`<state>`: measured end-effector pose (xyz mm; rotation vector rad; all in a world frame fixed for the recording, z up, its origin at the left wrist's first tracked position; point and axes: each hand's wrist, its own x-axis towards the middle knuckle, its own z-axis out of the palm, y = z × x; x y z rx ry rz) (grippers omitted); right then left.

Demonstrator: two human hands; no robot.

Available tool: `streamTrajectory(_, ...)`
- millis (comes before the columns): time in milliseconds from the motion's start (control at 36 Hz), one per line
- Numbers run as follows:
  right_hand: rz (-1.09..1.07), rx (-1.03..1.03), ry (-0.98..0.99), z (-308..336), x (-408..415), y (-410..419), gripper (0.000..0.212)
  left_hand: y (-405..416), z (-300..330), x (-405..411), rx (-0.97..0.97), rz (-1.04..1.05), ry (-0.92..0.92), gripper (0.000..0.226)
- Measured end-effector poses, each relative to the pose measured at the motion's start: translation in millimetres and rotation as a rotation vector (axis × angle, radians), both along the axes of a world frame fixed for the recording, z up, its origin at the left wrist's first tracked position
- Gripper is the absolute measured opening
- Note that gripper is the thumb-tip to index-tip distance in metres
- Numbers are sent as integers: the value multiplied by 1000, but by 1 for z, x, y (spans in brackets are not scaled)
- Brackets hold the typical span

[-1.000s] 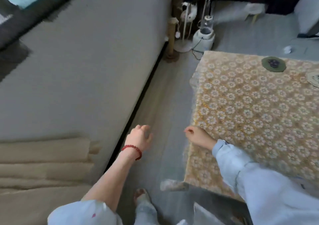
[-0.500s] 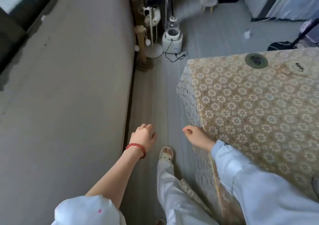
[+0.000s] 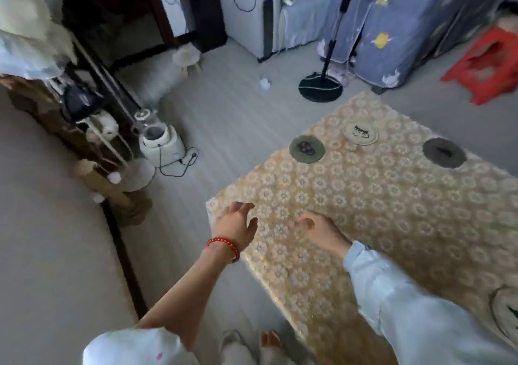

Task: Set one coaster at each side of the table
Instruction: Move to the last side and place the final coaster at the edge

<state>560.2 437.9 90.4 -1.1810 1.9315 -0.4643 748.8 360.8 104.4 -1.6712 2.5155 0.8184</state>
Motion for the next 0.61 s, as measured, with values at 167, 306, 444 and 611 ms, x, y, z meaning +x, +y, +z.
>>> streamTrajectory(167, -313, 9, 21, -2, -75, -34, 23, -87, -21, -99, 27, -272, -4, 42)
streamTrajectory(306, -541, -67, 91, -15, -133, -69, 20, -145, -57, -173, 35, -477, -64, 49)
streamTrajectory(444, -710, -78, 175, -41, -193, -128, 28, -208, -96, -244, -23, -609, -93, 52)
streamTrajectory(611, -934, -31, 214, -86, -264, -188, 29, -271, -137, -334, -130, -789, -65, 53)
